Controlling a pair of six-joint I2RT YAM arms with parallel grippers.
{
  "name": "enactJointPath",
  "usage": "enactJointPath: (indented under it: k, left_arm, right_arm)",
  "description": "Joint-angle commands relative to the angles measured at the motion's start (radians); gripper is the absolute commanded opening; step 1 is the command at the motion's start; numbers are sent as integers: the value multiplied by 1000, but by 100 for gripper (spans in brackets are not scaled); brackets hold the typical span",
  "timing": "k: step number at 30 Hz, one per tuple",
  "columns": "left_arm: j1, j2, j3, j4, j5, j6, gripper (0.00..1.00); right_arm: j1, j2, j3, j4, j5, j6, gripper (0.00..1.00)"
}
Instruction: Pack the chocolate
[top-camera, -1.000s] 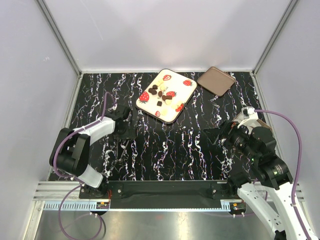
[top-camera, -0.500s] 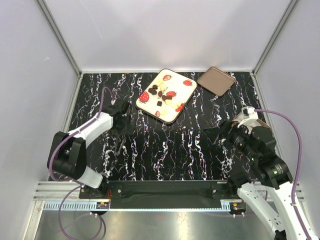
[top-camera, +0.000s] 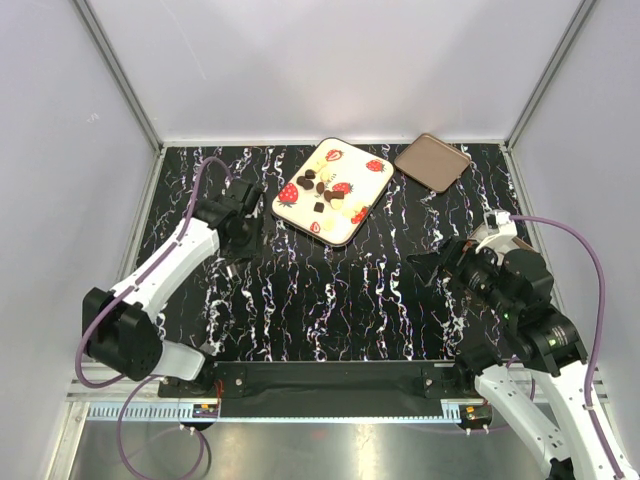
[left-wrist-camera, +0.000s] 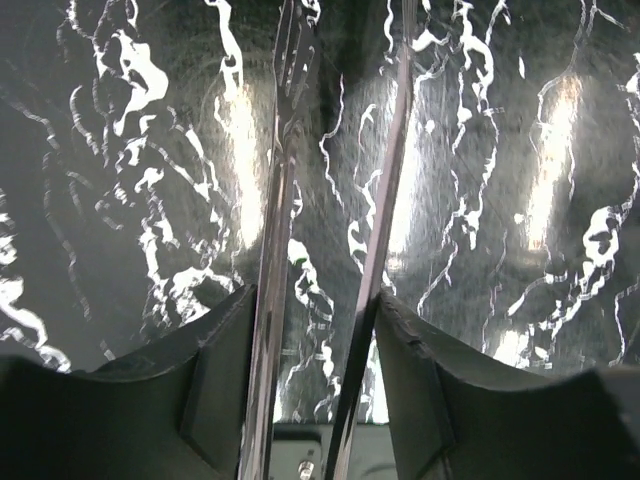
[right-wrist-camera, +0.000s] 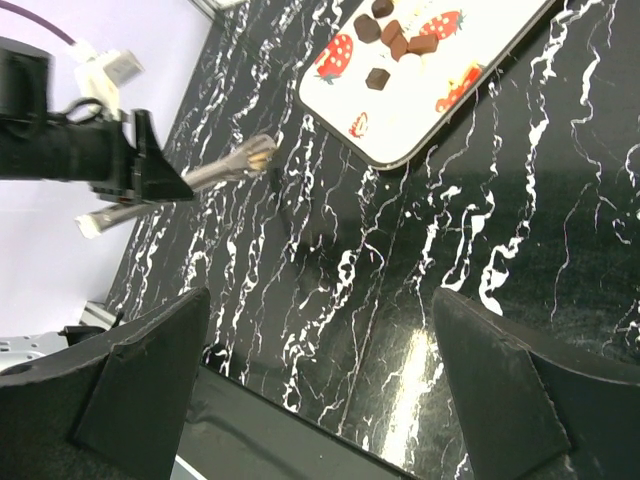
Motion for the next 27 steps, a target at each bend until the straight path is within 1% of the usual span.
enactJointPath:
  k: [1, 2, 5, 8, 9, 11, 15, 17, 19, 22, 23, 27]
  left_arm:
    - [-36, -42, 104, -87, -85, 12, 52]
    - [-47, -40, 117, -118, -106, 9, 52]
    - [-84, -45, 135, -133, -168, -5, 52]
    - [-97, -45, 73, -89, -179, -28, 51]
    - [-101, -45, 24, -74, -176, -35, 51]
    - [-120, -42, -24, -37, -182, -66, 51]
    - [-160, -43, -136, -2, -223, -132, 51]
    - [-173, -45, -174, 41, -223, -173, 51]
    - [-176, -36, -230, 99, -194, -208, 51]
    - [-177, 1, -296, 178, -150, -248, 51]
    - [-177, 36, -306, 216, -145, -256, 52]
    - [-176, 134, -281, 258, -162, -279, 52]
  right_arm:
    - [-3, 17, 45, -7, 5, 4, 100]
    - [-3, 17, 46, -7, 7, 6, 100]
    - [-3, 18, 37, 3, 2, 15, 100]
    - [-3, 21, 26, 9, -7, 27, 99]
    - [-3, 23, 23, 9, -6, 32, 100]
    - [-5, 15, 19, 5, -9, 37, 100]
    - [-3, 7, 25, -10, 2, 27, 100]
    - [-5, 3, 28, -21, 8, 21, 100]
    - [-3, 1, 28, -27, 14, 17, 100]
    - [-3, 0, 23, -32, 10, 17, 100]
    - [-3, -2, 19, -32, 8, 20, 100]
    - [-3, -11, 16, -38, 10, 20, 100]
